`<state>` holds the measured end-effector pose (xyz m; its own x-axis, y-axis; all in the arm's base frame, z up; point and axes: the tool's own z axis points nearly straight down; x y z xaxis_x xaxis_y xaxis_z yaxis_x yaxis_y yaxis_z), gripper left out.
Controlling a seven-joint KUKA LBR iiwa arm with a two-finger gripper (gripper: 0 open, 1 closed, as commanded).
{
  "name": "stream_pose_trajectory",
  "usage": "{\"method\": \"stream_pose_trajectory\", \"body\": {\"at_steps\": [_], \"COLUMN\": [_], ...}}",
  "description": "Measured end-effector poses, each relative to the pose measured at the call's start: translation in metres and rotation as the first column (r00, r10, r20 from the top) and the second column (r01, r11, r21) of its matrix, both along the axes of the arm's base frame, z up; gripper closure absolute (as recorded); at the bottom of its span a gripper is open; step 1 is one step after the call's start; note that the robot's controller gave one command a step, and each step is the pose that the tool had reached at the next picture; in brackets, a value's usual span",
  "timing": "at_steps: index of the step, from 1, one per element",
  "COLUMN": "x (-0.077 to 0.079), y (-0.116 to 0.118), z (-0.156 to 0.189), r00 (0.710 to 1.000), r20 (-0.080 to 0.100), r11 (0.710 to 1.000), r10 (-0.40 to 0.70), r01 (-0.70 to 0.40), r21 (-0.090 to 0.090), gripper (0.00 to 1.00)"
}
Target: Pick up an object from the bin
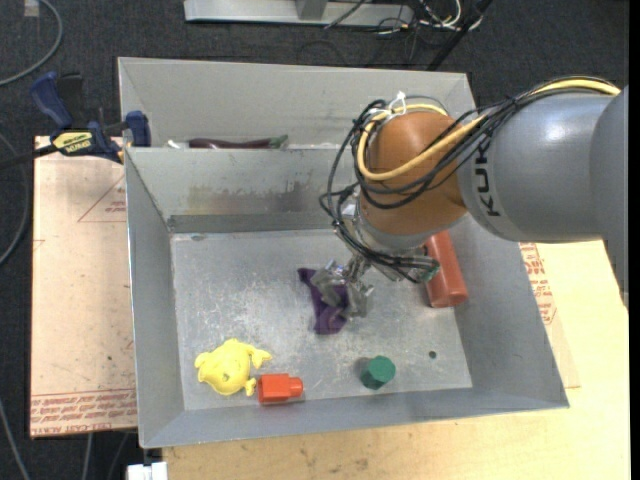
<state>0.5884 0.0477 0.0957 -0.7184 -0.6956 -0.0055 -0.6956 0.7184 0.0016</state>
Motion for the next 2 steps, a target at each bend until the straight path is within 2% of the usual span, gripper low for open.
{"method": "stream_pose_trajectory", "body": {"at_steps": [1, 2], "x": [0.0025, 0.0026], "y": [0.0002, 0.0002], "z": [0.0149, 0.0226], "r00": [1.0, 1.0], "r20": [0.009, 0.009], "r11": [1.0, 1.0], "r10": [0.002, 0.002], "r01": [-0.002, -0.002], "r21": [0.0, 0.0], "gripper": [1.0, 1.0]}}
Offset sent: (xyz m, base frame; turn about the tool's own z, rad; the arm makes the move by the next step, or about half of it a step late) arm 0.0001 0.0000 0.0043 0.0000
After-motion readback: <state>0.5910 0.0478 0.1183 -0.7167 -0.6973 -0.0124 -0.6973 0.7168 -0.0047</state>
